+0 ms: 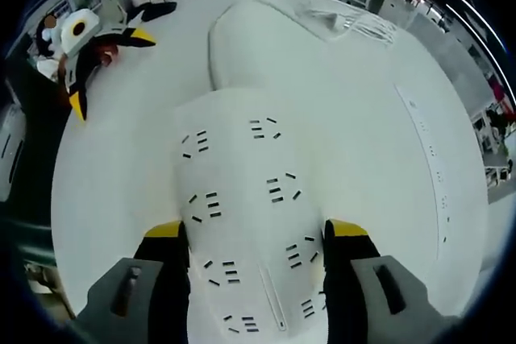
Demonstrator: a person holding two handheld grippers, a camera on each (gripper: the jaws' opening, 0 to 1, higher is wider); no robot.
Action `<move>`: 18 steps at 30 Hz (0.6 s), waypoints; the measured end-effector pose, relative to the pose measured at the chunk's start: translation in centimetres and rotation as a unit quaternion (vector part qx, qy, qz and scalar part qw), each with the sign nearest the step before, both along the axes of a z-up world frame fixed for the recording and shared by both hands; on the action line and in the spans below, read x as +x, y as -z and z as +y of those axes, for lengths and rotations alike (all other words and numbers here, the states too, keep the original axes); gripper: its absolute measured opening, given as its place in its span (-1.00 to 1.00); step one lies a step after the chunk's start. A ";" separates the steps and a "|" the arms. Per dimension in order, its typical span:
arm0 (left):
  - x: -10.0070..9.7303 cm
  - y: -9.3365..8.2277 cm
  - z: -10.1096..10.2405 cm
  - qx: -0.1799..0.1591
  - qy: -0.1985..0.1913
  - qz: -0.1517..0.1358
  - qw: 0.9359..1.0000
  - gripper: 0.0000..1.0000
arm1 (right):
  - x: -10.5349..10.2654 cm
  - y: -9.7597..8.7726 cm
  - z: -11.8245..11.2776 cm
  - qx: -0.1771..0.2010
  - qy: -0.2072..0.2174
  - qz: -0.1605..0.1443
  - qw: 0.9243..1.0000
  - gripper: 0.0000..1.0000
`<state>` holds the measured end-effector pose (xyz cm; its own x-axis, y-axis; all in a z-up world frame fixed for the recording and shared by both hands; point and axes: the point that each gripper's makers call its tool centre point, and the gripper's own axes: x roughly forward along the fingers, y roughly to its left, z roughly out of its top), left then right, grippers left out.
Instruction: Straighten the power strip on the desk, plug the charger into it
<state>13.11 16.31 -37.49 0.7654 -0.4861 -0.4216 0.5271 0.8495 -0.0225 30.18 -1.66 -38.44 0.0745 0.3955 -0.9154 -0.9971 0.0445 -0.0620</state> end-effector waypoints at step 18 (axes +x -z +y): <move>-0.2 0.0 -0.1 0.001 0.006 0.002 1.000 0.99 | 0.1 0.0 0.1 0.000 0.038 -0.001 0.999 0.33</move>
